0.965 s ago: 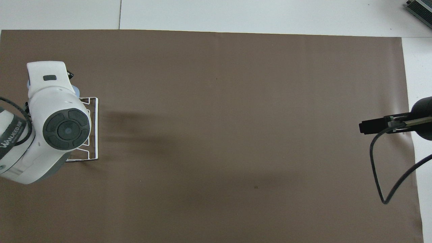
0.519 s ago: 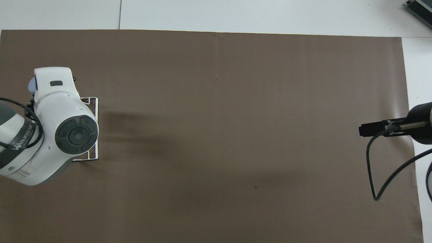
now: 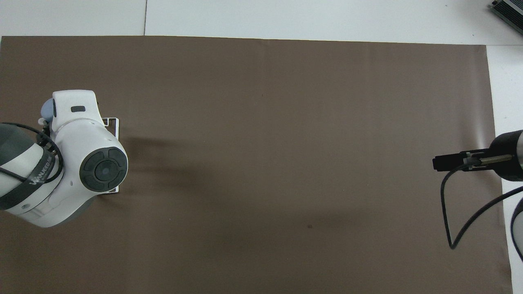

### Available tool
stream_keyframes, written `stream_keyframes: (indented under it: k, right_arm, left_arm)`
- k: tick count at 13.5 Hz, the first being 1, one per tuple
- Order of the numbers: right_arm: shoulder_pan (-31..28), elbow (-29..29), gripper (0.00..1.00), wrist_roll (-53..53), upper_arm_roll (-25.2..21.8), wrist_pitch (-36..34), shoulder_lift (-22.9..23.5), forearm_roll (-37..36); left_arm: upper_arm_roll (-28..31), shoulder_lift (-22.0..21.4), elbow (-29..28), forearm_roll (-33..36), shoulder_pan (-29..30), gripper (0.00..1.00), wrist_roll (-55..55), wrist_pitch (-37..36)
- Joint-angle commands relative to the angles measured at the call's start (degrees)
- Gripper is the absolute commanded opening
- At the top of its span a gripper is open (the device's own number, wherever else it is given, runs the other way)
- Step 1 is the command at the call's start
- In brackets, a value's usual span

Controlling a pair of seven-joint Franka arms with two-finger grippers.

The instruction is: Hang cup on cup holder

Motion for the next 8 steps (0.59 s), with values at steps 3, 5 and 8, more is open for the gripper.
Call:
stream_keyframes:
  k: [3, 5, 8]
  right_arm:
    - [-1.01, -1.57, 1.00, -5.96, 0.64, 0.88, -1.38, -1.05]
    - [-1.09, -1.57, 1.00, -5.97, 0.64, 0.97, -1.29, -0.96]
    - [-1.18, -1.48, 1.00, -5.97, 0.64, 0.97, -1.29, -0.96]
  left_arm:
    - [0.22, -2.10, -3.27, 1.72, 0.23, 0.12, -1.43, 2.48]
    - [0.22, -2.10, -3.27, 2.86, 0.40, 1.00, -1.26, 2.75]
    - [0.22, -1.75, -2.57, 2.86, 0.40, 1.00, -0.99, 2.92]
